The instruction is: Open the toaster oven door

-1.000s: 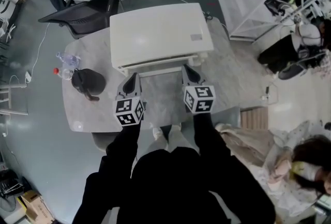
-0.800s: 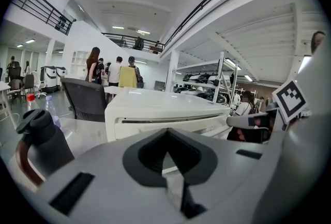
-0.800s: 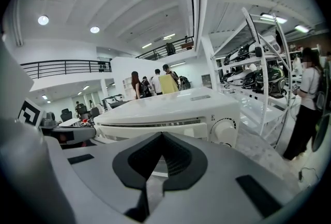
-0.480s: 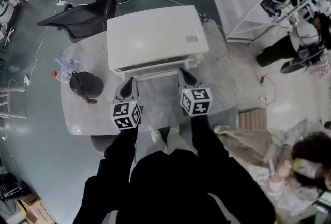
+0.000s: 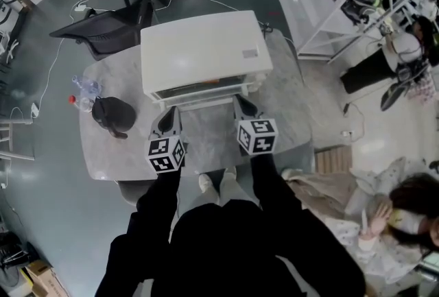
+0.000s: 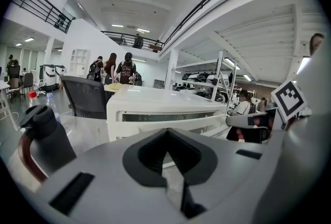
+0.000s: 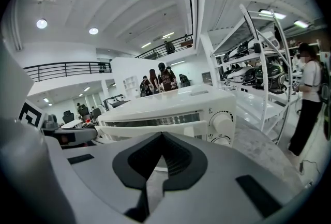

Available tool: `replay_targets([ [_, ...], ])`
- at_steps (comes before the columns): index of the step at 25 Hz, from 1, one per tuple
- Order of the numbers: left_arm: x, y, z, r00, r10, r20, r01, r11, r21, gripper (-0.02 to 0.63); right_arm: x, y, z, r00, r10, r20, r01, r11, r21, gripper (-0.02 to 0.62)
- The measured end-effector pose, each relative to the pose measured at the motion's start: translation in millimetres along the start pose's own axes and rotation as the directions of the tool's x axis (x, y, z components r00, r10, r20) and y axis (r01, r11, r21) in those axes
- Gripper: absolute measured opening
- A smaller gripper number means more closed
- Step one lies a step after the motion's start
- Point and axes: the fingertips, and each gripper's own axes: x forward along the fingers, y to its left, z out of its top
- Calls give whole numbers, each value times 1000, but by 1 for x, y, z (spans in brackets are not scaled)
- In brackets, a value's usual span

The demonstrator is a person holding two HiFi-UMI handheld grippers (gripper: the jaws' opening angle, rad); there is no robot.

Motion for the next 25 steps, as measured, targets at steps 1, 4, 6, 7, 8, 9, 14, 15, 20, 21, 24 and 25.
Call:
replay_targets([
  [1,-1,0,-1,1000,0,-1,0,1000,-1,3,-1,0,-1,1000,-1,-1,1,1000,0,2],
  [4,-2,-2,-4,1000,1,-3,-1,1000,-3,3,-3,-1,-4,1000,-1,-4,1,1000,3,2],
  [6,-4,-2,-5,1000,3,-6,-3,1000,-4,3,-4,0,-6,1000,4,-5,-4,1000,5,2],
  [7,-4,-3,-6,1000,4,-7,-4,1000,-5,3,-5,0,-7,1000,7,-6,-7,1000,4,2],
  [8,-6,-3,-7,1000,5,-9,-5,1000,-6,3,-6,0,-8,1000,7,-8,-7,1000,3,2],
  [9,-7,-4,-9,1000,5,-10,-5,1000,-7,3,-7,0,-9,1000,7,-9,-7,1000,1,2],
  [14,-12,-7,-14,1000,7,-17,-7,1000,-4,3,-13,1,-15,1000,14,-17,-14,1000,-7,2],
  [15,-12,-7,-15,1000,9,-19,-9,1000,-6,3,-14,1,-16,1000,15,-18,-15,1000,-8,3],
  [20,-14,-8,-20,1000,13,-26,-14,1000,-13,3,-16,1,-20,999,25,-23,-25,1000,-6,2],
  [21,-15,-9,-21,1000,13,-28,-13,1000,-13,3,-17,1,-21,999,27,-25,-27,1000,-6,2],
  [24,-17,-10,-24,999,11,-32,-11,1000,-11,3,-19,2,-24,999,27,-35,-27,1000,-5,2],
  [25,-18,-10,-25,999,10,-33,-10,1000,-11,3,-20,2,-25,999,26,-36,-26,1000,-4,2],
])
